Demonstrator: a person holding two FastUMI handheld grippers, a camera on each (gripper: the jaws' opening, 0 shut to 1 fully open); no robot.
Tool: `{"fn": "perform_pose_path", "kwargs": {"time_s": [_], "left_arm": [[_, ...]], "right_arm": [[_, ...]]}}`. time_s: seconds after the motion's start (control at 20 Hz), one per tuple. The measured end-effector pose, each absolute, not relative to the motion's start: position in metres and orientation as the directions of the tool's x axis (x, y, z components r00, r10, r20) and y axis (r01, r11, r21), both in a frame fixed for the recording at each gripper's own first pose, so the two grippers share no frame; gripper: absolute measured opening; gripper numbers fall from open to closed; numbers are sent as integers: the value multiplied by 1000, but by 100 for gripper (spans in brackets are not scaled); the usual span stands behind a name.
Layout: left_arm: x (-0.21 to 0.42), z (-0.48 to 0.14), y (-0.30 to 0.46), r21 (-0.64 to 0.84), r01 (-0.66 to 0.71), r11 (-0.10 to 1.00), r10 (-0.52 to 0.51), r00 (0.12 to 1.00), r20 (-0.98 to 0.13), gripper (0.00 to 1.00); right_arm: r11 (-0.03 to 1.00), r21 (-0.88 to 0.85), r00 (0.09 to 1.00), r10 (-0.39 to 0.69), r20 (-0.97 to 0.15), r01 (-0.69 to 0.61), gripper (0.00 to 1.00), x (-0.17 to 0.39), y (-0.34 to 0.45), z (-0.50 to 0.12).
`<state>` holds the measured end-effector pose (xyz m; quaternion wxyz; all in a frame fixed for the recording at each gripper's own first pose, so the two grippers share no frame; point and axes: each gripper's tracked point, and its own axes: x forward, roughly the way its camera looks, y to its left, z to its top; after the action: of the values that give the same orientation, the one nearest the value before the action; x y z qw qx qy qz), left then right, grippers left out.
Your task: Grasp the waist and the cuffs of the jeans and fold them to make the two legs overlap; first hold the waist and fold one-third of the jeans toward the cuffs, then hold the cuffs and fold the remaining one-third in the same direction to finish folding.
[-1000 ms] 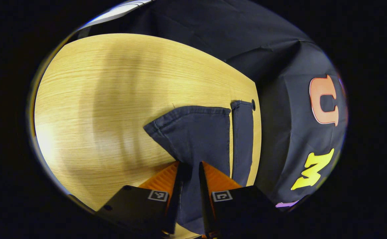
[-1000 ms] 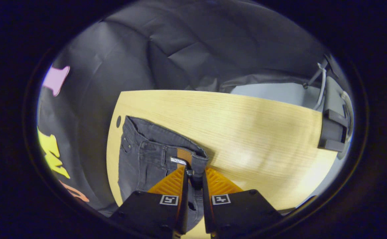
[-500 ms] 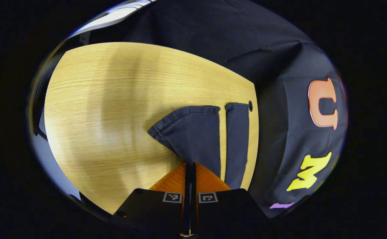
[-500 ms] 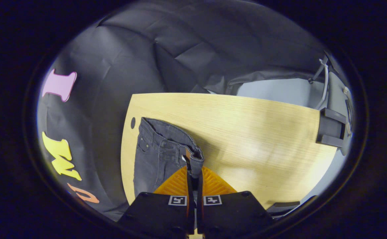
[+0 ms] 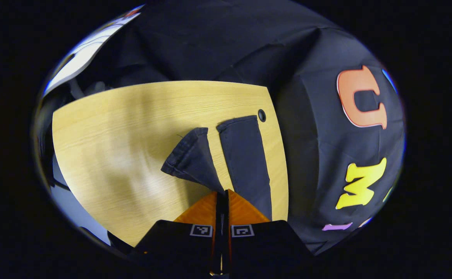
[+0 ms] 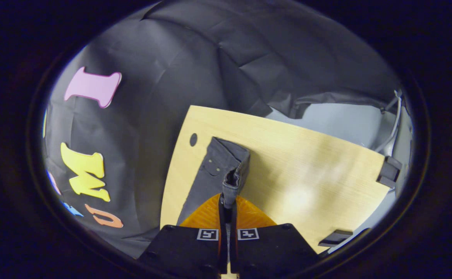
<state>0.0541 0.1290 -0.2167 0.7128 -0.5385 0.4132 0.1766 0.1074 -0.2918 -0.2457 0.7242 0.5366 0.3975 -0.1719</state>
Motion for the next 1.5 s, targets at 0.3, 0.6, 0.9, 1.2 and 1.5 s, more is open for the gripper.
{"fn": "perform_pose_path", "kwargs": {"time_s": [0.3,0.6,0.9,1.2,1.5], "left_arm": [[121,-203,130,-617,-677,402,-232,576,-784,4],[198,-222,125,-592,-632,500,-246,551,-797,4],[252,-264,123,-544,-593,594,-231,522,-821,4],[277,-317,119,-503,-631,590,-195,494,-848,4],[275,-322,120,-474,-636,609,-179,472,-863,21]], "right_arm": [[377,673,645,219,-732,636,3,182,-284,-226],[384,660,633,214,-744,646,3,241,-289,-245],[385,642,618,203,-760,663,4,278,-291,-291],[409,602,582,189,-791,686,4,307,-286,-350],[380,619,601,182,-778,687,18,319,-285,-357]]}}
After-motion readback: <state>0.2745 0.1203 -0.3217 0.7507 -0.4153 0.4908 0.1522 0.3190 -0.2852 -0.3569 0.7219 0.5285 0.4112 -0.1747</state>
